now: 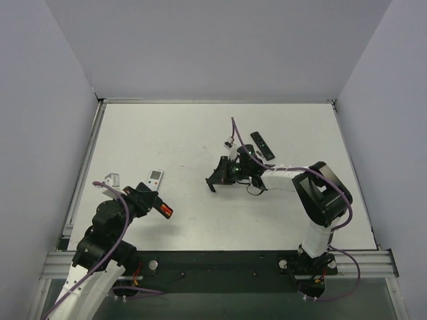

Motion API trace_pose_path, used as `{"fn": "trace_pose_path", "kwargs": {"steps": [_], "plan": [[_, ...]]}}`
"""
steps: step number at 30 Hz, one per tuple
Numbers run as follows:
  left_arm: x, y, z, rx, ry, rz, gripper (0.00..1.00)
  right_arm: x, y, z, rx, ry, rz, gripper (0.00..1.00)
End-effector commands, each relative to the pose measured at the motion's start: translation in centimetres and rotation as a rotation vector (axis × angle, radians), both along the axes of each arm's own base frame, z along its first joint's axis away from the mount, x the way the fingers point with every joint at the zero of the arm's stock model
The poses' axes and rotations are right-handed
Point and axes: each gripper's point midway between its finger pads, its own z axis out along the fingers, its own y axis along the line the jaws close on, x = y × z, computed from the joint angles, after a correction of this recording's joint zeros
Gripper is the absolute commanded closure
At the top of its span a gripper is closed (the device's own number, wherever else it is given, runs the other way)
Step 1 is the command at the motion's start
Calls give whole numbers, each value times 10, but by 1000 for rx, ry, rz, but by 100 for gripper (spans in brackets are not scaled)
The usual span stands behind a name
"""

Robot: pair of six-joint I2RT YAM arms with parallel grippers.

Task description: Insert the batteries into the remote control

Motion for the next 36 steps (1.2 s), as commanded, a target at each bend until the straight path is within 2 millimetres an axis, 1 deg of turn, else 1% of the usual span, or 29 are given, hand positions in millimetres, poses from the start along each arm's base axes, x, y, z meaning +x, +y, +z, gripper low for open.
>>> {"fn": "trace_pose_path", "kwargs": {"steps": [1,4,5,7,8,10,11,14,15,17,18,22,24,26,27,28,29,30,31,32,33,34,35,36], "plan": [[6,-9,21,-48,-73,-29,100,8,-1,23,255,84,-47,100],[6,-9,21,-52,-72,-29,100,13,-11,16,284,110,-90,100],[6,-9,20,-49,-70,-30,100,15,-21,9,279,123,-118,100],[6,-10,20,-51,-69,-32,100,16,-29,2,285,135,-144,100],[7,-10,19,-50,-66,-31,100,18,-38,-4,281,145,-167,100],[7,-11,20,-53,-68,-35,100,18,-46,-10,294,159,-187,100],[7,-11,20,-53,-68,-37,100,18,-54,-16,296,174,-208,100],[8,-12,20,-54,-69,-37,100,19,-67,-22,316,188,-242,100],[8,-12,19,-53,-67,-36,100,19,-75,-25,318,196,-261,100],[9,-13,20,-55,-66,-39,100,18,-81,-30,319,203,-278,100],[9,-13,20,-57,-68,-37,100,18,-89,-34,314,211,-298,100],[10,-14,20,-57,-67,-40,100,15,-104,-40,309,215,-323,99],[10,-14,19,-58,-65,-41,100,14,-107,-41,299,205,-320,98],[11,-15,19,-60,-64,-42,100,11,-109,-37,290,194,-308,93],[11,-16,18,-61,-62,-47,100,10,-109,-32,285,190,-305,90],[12,-16,18,-60,-60,-47,100,10,-109,-28,279,184,-300,82],[12,-17,18,-63,-61,-51,100,10,-110,-27,259,160,-291,79],[12,-18,17,-62,-58,-54,100,7,-111,-22,234,166,-287,71],[13,-18,16,-62,-56,-54,100,8,-111,-17,211,153,-280,68],[13,-18,16,-64,-57,-54,100,11,-115,-17,168,128,-290,65],[13,-19,17,-65,-58,-58,100,0,-120,-21,77,124,-264,61],[14,-19,16,-63,-57,-57,100,-1,-125,-23,11,104,-256,59],[14,-19,17,-65,-60,-58,100,5,-122,-12,-38,53,-233,57],[14,-19,16,-64,-57,-58,100,-4,-138,-23,-184,47,-228,54]]}}
